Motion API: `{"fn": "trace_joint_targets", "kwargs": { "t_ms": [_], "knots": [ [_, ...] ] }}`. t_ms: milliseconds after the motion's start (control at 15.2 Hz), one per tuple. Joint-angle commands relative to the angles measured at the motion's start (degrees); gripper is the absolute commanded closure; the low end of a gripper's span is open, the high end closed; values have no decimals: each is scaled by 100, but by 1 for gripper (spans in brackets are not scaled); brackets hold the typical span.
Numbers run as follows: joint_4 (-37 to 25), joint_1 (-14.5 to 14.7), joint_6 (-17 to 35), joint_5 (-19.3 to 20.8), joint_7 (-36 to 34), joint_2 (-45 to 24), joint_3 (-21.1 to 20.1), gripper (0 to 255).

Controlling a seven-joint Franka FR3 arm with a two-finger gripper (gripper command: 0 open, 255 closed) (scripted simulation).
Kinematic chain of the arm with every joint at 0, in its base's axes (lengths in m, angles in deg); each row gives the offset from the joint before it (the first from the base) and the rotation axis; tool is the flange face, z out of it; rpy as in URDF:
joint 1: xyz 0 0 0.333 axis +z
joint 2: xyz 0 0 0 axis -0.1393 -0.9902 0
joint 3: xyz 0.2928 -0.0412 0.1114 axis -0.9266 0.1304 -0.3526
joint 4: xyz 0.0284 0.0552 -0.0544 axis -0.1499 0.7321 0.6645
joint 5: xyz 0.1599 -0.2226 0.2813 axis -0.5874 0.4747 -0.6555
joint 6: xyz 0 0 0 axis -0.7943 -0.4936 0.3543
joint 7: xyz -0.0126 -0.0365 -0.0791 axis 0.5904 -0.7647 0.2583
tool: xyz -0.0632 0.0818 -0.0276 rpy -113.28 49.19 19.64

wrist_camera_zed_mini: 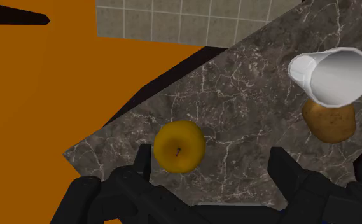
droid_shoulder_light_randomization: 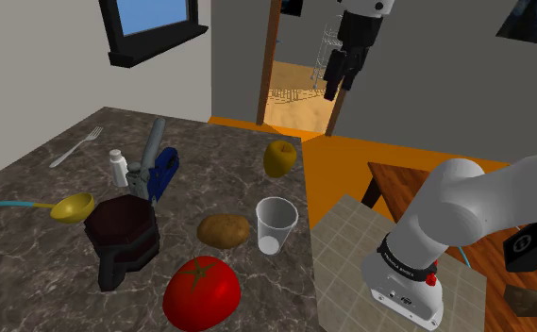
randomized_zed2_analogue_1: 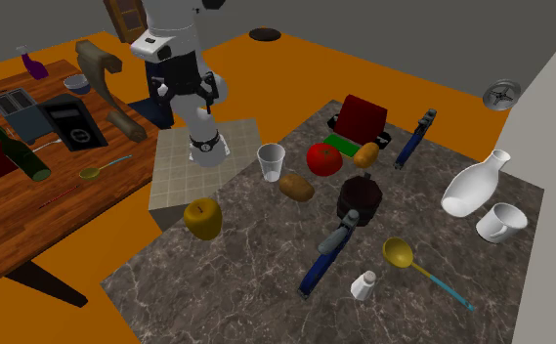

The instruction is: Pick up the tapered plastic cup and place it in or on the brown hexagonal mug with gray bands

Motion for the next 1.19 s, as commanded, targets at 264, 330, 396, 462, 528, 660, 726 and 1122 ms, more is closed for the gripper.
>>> {"fn": "trace_joint_targets", "kwargs": {
  "t_ms": [264, 330, 396, 462, 528, 660, 726, 1122],
  "knots": [
    [618, 153, 451, -334, -230, 44, -192, 0],
    [761, 196, 569, -421, -286, 41, -244, 0],
    [899, 241, 689, -511, -341, 33, -297, 0],
    [1033, 287, 813, -603, -394, 19, -353, 0],
    [1163, 336, 939, -697, -447, -2, -411, 0],
    [1406, 440, 1200, -889, -551, -64, -530, 0],
    [1520, 495, 1335, -989, -601, -105, -592, 0],
    [2082, 863, 2224, -1624, -873, -524, -998, 0]
  ]
}}
